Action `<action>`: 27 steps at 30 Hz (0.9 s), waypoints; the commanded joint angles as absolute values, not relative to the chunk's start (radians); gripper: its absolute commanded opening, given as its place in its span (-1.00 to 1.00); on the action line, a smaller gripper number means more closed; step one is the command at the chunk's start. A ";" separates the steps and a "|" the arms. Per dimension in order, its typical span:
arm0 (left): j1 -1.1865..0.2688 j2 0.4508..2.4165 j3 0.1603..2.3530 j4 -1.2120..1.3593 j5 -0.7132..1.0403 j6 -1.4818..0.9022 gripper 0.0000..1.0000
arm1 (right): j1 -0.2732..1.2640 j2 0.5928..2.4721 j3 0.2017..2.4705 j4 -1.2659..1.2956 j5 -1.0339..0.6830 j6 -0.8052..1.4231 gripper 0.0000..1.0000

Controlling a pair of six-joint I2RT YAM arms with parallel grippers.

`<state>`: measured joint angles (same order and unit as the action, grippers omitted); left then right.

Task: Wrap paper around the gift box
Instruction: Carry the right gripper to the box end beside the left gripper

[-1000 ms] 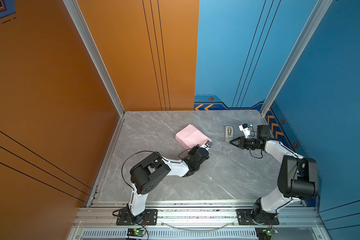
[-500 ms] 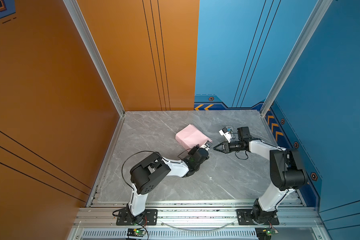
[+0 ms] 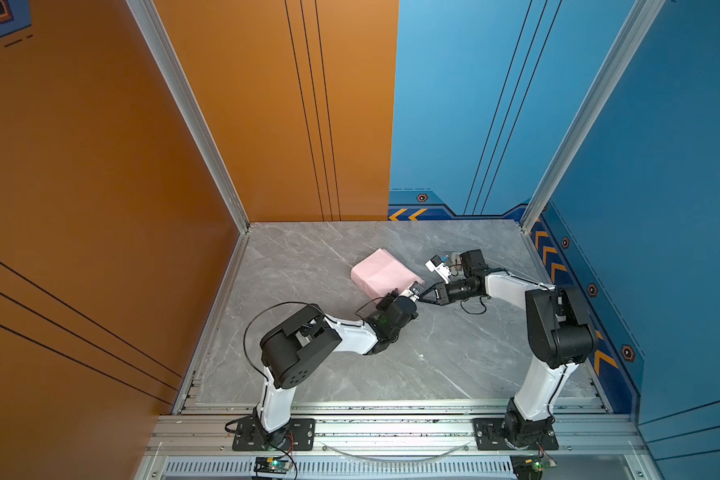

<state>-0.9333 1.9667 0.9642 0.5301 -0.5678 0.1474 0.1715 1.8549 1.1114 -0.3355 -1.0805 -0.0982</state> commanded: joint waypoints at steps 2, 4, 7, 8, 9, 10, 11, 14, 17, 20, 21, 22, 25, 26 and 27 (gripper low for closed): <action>-0.938 2.151 0.854 0.104 -0.300 0.069 -0.19 | 0.183 1.863 1.141 -0.376 -1.093 -0.106 -1.00; -0.937 2.152 0.854 0.104 -0.300 0.070 -0.19 | 0.186 1.867 1.144 -0.374 -1.098 -0.106 -1.00; -0.937 2.153 0.855 0.104 -0.301 0.070 -0.19 | 0.192 1.875 1.157 -0.378 -1.106 -0.107 -1.00; -0.938 2.154 0.855 0.104 -0.300 0.069 -0.19 | 0.192 1.880 1.161 -0.382 -1.108 -0.107 -1.00; -0.939 2.154 0.854 0.104 -0.300 0.070 -0.19 | 0.192 1.883 1.165 -0.384 -1.110 -0.106 -1.00; -0.937 2.154 0.854 0.104 -0.300 0.070 -0.19 | 0.195 1.886 1.172 -0.385 -1.112 -0.104 -1.00; -0.937 2.154 0.854 0.103 -0.300 0.069 -0.19 | 0.195 1.891 1.176 -0.387 -1.112 -0.103 -1.00; -0.937 2.154 0.854 0.105 -0.299 0.070 -0.19 | 0.197 1.910 1.191 -0.391 -1.111 -0.087 -1.00; -0.938 2.154 0.853 0.105 -0.300 0.070 -0.19 | 0.199 1.930 1.207 -0.400 -1.113 -0.074 -1.00; -0.937 2.153 0.852 0.107 -0.300 0.070 -0.19 | 0.200 1.946 1.216 -0.406 -1.112 -0.065 -1.00; -0.937 2.155 0.853 0.107 -0.299 0.070 -0.19 | 0.202 1.948 1.219 -0.405 -1.111 -0.062 -1.00; -0.936 2.155 0.853 0.107 -0.299 0.070 -0.19 | 0.201 1.953 1.220 -0.408 -1.113 -0.060 -1.00; -0.936 2.155 0.853 0.106 -0.299 0.069 -0.19 | 0.205 1.960 1.226 -0.408 -1.113 -0.051 -1.00; -0.936 2.155 0.853 0.107 -0.300 0.069 -0.19 | 0.204 1.963 1.228 -0.406 -1.112 -0.047 -1.00; -0.937 2.155 0.853 0.107 -0.299 0.069 -0.19 | 0.204 1.966 1.229 -0.404 -1.113 -0.042 -1.00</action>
